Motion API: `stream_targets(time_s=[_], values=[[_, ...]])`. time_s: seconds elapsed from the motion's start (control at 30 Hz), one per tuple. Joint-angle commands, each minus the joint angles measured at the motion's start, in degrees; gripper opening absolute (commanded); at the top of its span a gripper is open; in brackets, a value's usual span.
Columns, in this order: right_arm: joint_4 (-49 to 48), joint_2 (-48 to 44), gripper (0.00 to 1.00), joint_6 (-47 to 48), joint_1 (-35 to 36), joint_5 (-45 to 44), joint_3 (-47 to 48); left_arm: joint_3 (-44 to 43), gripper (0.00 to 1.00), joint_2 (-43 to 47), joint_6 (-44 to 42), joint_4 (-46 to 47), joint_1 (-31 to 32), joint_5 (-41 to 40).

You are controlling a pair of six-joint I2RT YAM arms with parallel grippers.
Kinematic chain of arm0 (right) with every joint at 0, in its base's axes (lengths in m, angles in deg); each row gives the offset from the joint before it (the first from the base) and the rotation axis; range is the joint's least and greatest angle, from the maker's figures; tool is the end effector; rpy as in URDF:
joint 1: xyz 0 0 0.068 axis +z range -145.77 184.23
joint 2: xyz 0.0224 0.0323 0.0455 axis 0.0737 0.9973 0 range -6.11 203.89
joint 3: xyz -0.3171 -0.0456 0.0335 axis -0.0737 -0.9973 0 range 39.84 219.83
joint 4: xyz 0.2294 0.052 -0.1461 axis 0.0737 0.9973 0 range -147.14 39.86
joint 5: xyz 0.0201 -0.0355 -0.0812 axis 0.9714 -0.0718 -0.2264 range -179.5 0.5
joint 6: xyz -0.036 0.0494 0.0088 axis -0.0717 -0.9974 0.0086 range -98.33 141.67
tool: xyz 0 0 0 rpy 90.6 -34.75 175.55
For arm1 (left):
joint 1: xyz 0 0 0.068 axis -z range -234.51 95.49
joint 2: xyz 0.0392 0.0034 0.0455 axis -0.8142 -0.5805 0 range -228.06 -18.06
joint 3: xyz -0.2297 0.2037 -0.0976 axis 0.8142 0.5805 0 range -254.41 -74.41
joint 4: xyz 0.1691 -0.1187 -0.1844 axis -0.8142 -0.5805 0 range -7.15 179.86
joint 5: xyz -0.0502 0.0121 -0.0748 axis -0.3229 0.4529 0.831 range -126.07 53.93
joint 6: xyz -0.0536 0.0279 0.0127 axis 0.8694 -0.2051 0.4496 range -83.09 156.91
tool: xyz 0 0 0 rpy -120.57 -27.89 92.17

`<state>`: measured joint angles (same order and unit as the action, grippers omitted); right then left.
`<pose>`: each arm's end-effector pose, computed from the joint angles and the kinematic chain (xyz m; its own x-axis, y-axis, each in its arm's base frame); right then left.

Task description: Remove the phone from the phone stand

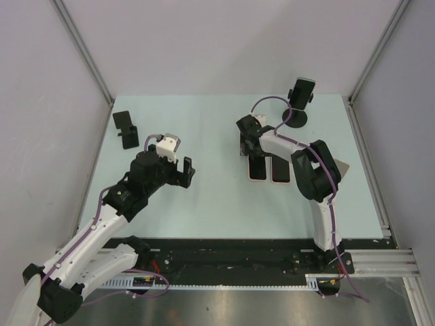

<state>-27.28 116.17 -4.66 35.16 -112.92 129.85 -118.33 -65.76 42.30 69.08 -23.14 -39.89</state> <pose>0.4347 0.2388 0.1875 -0.8181 -0.0158 -0.5748 0.0564 0.9926 -0.1077 0.1575 -0.0924 0.3388 -0.3972 0.1325 -0.9081 0.4324 0.8998 -0.0579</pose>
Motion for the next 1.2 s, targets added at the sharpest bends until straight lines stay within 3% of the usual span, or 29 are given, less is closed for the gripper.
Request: stream_targets(time_s=[0.0, 0.57, 0.83, 0.97, 1.17], values=[[3.9, 1.4, 0.69, -1.0, 0.2, 4.4, -3.0, 0.0, 1.0, 0.4, -1.9, 0.7, 0.1, 1.2], [3.3, -1.8, 0.97, -0.7, -0.1, 9.1, -5.8, 0.0, 1.0, 0.6, -2.0, 0.7, 0.1, 1.4], [4.3, -2.9, 0.91, 0.5, -0.1, 10.1, -7.0, 0.1, 1.0, 0.7, -1.9, 0.6, 0.1, 1.5], [4.1, -3.4, 0.77, 0.8, -0.2, 9.9, -8.6, 0.1, 1.0, 0.4, -1.9, 0.7, 0.1, 1.7], [3.8, -4.7, 0.69, 0.9, -1.1, 9.2, -10.1, 0.1, 1.0, 0.2, -1.8, 0.7, 0.1, 1.9]])
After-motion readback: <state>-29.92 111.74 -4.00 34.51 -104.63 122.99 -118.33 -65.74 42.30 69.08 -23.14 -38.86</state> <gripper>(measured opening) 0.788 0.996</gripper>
